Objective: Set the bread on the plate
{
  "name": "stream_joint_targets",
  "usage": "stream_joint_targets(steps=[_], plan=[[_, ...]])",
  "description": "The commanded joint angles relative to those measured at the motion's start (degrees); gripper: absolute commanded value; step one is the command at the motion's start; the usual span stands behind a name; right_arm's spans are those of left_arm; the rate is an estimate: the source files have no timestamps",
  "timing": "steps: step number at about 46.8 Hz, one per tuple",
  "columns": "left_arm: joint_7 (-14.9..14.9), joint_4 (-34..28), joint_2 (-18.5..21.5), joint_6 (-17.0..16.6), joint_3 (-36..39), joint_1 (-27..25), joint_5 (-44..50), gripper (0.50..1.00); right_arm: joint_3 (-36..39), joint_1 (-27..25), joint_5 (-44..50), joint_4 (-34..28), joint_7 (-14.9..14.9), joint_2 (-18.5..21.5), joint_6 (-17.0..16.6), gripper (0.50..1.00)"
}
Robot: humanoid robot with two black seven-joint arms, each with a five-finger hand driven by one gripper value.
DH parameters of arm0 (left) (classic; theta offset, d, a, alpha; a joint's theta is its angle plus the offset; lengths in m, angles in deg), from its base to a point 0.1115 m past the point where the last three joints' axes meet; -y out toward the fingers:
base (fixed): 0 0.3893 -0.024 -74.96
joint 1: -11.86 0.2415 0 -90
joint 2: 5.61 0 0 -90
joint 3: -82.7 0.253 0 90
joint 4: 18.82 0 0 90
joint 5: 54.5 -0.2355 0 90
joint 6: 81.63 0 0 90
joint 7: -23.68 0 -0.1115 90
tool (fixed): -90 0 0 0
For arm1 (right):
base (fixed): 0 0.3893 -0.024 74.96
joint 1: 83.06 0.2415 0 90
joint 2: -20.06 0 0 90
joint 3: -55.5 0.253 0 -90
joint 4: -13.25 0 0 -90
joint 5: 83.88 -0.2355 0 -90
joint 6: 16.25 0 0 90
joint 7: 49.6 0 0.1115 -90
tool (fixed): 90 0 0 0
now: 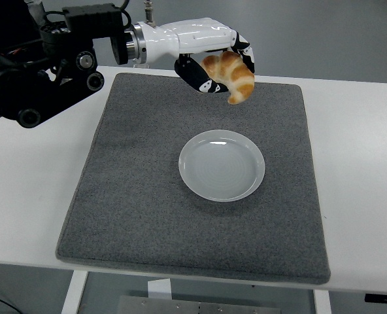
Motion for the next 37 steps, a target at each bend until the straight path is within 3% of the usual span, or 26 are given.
stream_joint_targets(steps=[1,21,37], plan=[[-0.09,0.91,-1.45,-0.38,0.29,1.14,-2.24,0.500,0.03,0.00,0.00,0.00,-0.01,0.00,0.00,0.952],[-0.26,6.53,-8.30,-0.82,1.25,8.61,-10.15,0.500,-0.05,0.00,0.00,0.00,-0.01,0.00,0.00,0.952],[-0.26,8.82,-8.66,-1.34,4.86,10.55,-10.06,0.500,0.03,0.00,0.00,0.00,-0.01,0.00,0.00,0.952]])
